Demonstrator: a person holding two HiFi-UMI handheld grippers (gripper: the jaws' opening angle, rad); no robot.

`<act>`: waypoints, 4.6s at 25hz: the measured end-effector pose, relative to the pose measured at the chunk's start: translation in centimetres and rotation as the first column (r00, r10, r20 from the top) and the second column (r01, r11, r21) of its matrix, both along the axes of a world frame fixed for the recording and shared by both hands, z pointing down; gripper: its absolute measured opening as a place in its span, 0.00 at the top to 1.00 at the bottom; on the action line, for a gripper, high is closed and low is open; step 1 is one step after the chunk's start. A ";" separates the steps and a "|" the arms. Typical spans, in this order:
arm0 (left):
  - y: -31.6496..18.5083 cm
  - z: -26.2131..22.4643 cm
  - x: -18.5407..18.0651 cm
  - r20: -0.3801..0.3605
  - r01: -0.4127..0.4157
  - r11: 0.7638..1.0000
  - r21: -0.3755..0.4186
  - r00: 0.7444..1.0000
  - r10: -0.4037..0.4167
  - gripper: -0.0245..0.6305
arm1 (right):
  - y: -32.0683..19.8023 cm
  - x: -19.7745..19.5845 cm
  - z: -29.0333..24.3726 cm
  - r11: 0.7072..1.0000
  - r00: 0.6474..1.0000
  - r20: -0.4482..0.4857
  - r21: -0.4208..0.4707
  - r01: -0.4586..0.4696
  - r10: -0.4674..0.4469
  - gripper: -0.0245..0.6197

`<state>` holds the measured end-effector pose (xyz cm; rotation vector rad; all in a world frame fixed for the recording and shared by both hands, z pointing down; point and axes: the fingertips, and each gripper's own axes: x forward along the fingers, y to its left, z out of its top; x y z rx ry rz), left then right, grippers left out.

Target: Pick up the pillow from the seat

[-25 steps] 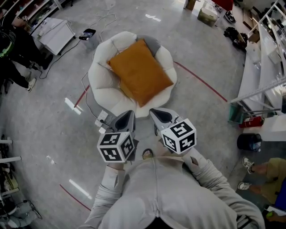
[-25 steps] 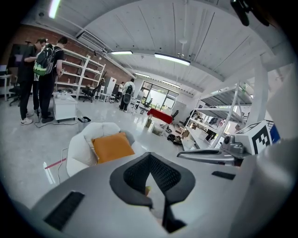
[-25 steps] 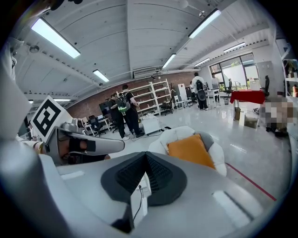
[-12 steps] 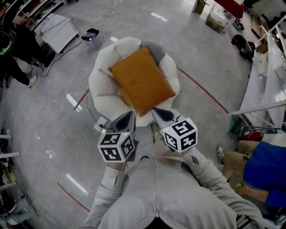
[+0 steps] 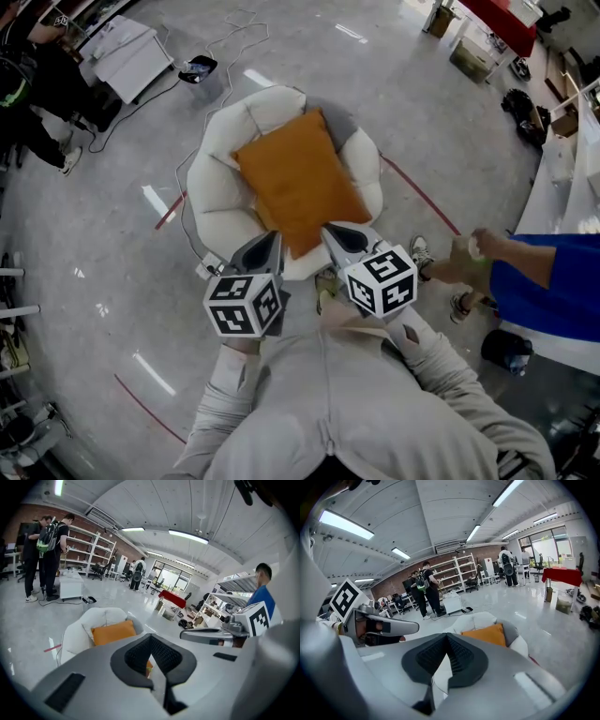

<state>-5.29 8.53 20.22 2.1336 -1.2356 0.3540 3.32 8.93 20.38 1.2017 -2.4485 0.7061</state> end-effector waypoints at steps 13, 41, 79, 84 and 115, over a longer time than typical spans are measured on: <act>-7.9 1.4 1.6 0.002 0.121 0.992 -0.023 0.993 -0.121 0.96 | -8.7 2.9 1.8 0.994 0.994 -0.029 -0.025 0.108 -0.109 0.96; -14.1 12.1 0.3 0.070 0.117 0.970 -0.213 0.992 -0.104 0.96 | -16.8 8.4 12.6 0.976 0.988 -0.143 -0.217 0.020 -0.052 0.96; -18.9 50.4 -3.5 0.062 0.111 0.868 -0.483 0.994 -0.092 0.23 | -27.1 12.4 44.4 0.871 0.920 -0.245 -0.462 0.167 -0.307 0.21; -19.0 53.5 -3.0 0.013 0.049 0.851 -0.522 0.999 -0.049 0.09 | -26.6 11.4 48.1 0.835 0.907 -0.232 -0.516 0.193 -0.353 0.07; -18.4 51.5 0.6 -0.070 -0.105 0.804 -0.586 0.994 0.079 0.52 | -25.3 8.1 48.8 0.740 0.866 -0.167 -0.609 0.285 -0.471 0.33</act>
